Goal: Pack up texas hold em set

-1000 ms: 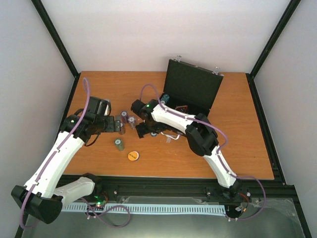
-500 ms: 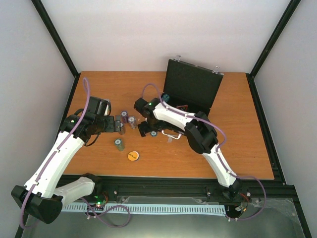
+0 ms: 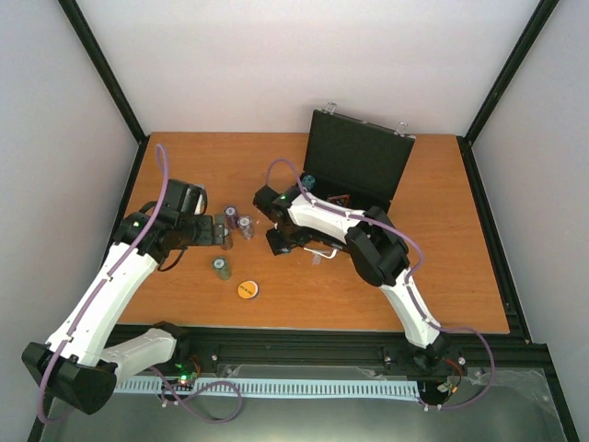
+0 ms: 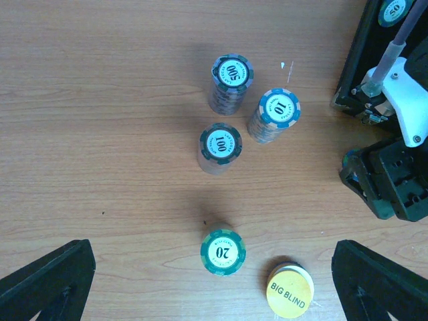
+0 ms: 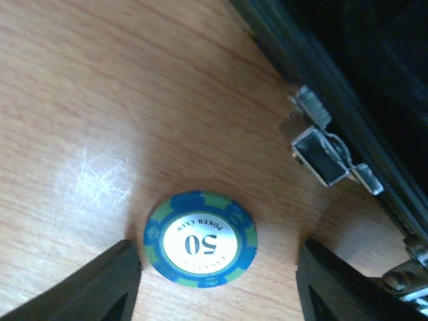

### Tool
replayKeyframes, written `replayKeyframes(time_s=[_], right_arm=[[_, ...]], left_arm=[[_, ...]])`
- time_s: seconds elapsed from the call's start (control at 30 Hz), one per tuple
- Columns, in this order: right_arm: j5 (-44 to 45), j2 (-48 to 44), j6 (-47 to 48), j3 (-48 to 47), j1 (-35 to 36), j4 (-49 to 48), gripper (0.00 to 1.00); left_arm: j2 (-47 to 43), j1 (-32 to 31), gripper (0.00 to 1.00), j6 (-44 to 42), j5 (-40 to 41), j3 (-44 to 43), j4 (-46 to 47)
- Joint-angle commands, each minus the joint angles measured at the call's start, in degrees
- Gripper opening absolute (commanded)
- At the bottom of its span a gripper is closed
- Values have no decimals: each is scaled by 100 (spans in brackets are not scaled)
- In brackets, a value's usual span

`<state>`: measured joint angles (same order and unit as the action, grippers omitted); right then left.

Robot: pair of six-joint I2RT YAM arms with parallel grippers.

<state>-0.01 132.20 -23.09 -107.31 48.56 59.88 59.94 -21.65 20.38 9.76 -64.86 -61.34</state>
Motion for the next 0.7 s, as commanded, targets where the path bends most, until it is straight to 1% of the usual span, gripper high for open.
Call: replayKeyframes(time_s=[0.0,0.07,0.13,0.27,0.33,0.4,0.43,0.57,0.67], right_arm=[[-150,214,-32,466,41,-11,62],[-135,240,-29,507,72,-34,56],[-129,261,-26,517,115,-65,52],[-73,349,19,386,145,-57,51],[-52,423,66,272,145,-7,43],[-46,447,84,216,144,14,32],[-40,448,97,216,145,10,30],[27,430,125,257,145,31,27],[36,360,107,300,145,34,27]], left_arm=[[-16,12,100,79,-25,-10,35],[-18,12,100,86,-35,-9,42],[-18,14,100,77,-35,-17,36],[-18,12,100,64,-27,-28,28],[-26,12,100,61,-26,-31,20],[-42,12,100,60,-14,-43,2],[-46,12,100,50,4,-48,-5],[-78,16,100,52,23,-21,-10],[-78,12,100,45,5,-9,-9]])
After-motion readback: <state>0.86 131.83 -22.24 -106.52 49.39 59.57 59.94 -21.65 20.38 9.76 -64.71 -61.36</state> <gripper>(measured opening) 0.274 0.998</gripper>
